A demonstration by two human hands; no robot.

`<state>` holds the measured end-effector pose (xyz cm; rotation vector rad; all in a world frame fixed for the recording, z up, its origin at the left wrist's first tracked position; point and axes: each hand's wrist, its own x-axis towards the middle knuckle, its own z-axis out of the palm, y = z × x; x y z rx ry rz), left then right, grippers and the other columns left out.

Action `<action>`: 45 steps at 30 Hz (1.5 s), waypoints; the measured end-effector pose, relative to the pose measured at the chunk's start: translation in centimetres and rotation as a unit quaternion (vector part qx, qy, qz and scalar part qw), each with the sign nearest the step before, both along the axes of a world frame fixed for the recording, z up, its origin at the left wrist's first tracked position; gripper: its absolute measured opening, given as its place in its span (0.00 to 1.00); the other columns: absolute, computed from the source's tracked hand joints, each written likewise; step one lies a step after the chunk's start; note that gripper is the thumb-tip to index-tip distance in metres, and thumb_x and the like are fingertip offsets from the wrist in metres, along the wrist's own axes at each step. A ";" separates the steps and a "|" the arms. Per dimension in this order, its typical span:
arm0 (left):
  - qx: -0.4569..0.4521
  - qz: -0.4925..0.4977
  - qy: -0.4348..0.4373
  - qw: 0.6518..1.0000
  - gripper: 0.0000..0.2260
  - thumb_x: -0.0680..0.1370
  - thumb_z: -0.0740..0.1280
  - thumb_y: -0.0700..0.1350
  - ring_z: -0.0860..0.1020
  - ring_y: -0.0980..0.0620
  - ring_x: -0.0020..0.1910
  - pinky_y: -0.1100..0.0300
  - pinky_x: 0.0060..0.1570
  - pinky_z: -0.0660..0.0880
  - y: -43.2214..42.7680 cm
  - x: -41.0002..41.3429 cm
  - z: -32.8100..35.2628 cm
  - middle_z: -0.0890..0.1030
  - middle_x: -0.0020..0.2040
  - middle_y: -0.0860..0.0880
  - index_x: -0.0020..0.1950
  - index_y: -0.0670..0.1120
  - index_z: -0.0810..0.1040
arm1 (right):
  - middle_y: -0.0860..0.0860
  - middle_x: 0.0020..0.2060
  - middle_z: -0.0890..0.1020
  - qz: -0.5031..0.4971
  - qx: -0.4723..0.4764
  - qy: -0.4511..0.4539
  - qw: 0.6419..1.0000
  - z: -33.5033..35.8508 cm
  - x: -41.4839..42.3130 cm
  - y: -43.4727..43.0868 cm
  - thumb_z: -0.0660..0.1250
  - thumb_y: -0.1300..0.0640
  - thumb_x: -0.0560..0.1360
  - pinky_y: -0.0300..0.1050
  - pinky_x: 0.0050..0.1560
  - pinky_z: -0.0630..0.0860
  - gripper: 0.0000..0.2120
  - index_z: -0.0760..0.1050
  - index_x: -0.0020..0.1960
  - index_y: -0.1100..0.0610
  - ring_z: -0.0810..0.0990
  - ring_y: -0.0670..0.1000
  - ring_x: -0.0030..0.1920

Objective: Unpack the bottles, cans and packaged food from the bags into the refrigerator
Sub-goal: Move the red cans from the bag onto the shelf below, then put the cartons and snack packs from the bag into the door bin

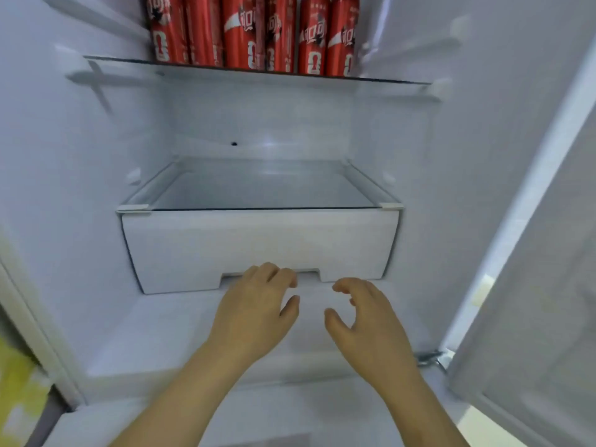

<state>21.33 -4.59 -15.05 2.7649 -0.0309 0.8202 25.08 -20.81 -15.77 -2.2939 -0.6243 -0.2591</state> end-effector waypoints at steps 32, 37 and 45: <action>0.078 -0.696 0.110 0.705 0.13 0.79 0.58 0.51 0.71 0.54 0.56 0.65 0.50 0.67 -35.2 -22.3 -6.4 0.74 0.58 0.54 0.62 0.50 0.72 | 0.40 0.62 0.70 -0.683 0.037 0.132 0.718 -6.8 -41.0 -22.6 0.61 0.50 0.76 0.37 0.62 0.64 0.17 0.67 0.64 0.47 0.65 0.42 0.64; 0.091 -0.751 0.097 0.647 0.13 0.80 0.56 0.52 0.69 0.57 0.58 0.69 0.46 0.60 -41.8 -32.0 -6.0 0.72 0.60 0.55 0.63 0.52 0.70 | 0.40 0.62 0.70 -0.739 0.044 0.129 0.660 -6.5 -50.8 -27.4 0.61 0.51 0.76 0.38 0.65 0.65 0.17 0.67 0.64 0.46 0.65 0.42 0.64; 0.108 -0.811 0.100 0.566 0.12 0.80 0.58 0.52 0.70 0.55 0.57 0.64 0.55 0.70 -52.5 -47.5 -6.8 0.72 0.59 0.54 0.62 0.52 0.71 | 0.41 0.62 0.70 -0.804 0.052 0.138 0.576 -6.3 -66.3 -34.0 0.61 0.51 0.76 0.38 0.63 0.66 0.16 0.67 0.64 0.47 0.65 0.43 0.62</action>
